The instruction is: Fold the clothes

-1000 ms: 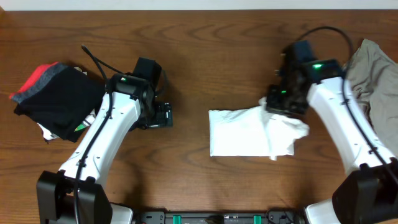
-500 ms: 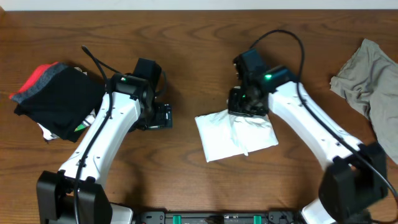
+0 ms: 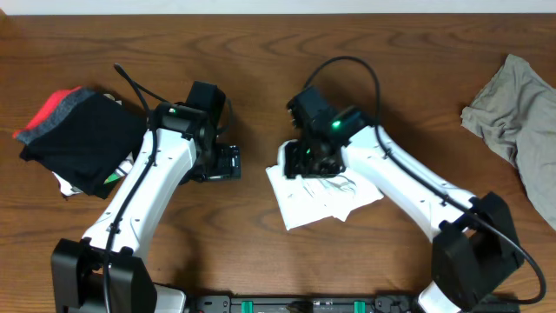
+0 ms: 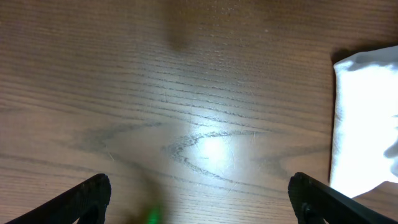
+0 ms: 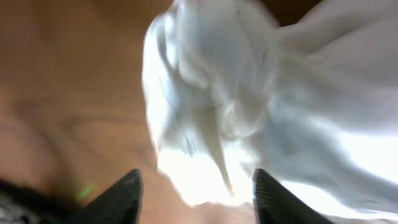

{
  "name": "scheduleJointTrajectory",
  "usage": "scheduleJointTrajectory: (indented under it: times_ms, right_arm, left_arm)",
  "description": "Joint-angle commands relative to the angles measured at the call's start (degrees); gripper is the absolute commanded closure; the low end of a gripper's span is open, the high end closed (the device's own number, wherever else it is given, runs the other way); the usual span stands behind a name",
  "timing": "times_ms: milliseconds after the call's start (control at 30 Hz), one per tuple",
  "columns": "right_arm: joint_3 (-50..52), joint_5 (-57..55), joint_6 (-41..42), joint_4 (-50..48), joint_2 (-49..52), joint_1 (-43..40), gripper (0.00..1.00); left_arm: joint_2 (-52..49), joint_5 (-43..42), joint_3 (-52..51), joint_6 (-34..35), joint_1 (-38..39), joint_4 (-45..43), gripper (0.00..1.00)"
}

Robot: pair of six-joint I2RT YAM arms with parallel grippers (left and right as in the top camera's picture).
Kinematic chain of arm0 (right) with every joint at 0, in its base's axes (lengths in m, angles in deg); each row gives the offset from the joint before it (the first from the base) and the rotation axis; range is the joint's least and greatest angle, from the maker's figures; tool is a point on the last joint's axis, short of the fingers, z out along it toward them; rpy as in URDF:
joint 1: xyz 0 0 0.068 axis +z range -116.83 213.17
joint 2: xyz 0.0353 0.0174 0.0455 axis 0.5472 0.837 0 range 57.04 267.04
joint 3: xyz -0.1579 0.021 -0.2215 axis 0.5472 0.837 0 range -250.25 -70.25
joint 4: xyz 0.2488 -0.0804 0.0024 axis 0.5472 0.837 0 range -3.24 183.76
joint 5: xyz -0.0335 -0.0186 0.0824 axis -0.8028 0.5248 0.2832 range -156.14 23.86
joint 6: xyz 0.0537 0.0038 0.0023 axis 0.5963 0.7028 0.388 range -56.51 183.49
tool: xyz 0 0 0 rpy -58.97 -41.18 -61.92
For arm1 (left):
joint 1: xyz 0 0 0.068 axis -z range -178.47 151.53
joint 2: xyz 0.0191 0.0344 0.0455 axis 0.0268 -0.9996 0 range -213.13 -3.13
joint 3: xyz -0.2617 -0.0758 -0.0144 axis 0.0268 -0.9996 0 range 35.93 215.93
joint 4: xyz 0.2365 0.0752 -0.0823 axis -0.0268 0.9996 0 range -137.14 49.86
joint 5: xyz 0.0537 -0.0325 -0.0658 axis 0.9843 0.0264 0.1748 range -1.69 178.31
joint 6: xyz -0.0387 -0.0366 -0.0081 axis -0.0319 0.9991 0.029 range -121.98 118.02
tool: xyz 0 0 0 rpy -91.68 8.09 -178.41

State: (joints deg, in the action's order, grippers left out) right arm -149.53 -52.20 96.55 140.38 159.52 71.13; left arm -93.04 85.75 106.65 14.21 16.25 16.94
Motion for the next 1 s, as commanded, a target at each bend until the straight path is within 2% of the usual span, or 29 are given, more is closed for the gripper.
scheduleJointTrajectory:
  times_ms: [0, 200, 367, 467, 633, 733, 967]
  right_arm:
    - [-1.11, 2.21, -6.4, 0.2, -0.02, 3.08, 0.38]
    - [-1.27, -11.32, -6.95, 3.56, -0.17, 1.64, 0.37]
    - [-1.44, -15.19, -7.41, 5.11, -0.92, -4.55, 0.34]
    - [-1.44, -12.98, -12.96, 5.77, -0.9, -8.35, 0.34]
    - [-1.2, -2.51, -22.16, 7.1, -0.83, -10.62, 0.27]
    - [-1.16, -1.88, -23.12, 8.5, -0.83, -10.1, 0.23]
    - [0.22, 0.0, -24.61, 9.07, -0.11, -8.24, 0.23]
  left_arm:
    - [-0.55, 0.7, 0.76, -0.94, -0.31, 0.17, 0.07]
    - [-0.55, 0.7, 0.76, -0.94, -0.31, 0.17, 0.07]
    - [-0.52, 0.7, 0.76, -0.94, -0.31, 0.17, 0.07]
    - [-0.55, 0.7, 0.76, -0.92, -0.31, 0.17, 0.07]
    - [-0.52, 0.7, 0.76, -0.9, -0.31, -0.09, 0.07]
    - [-0.55, 0.68, 0.76, -0.92, -0.31, -0.24, 0.07]
    - [-0.55, 0.7, 0.76, -0.92, -0.31, -0.22, 0.07]
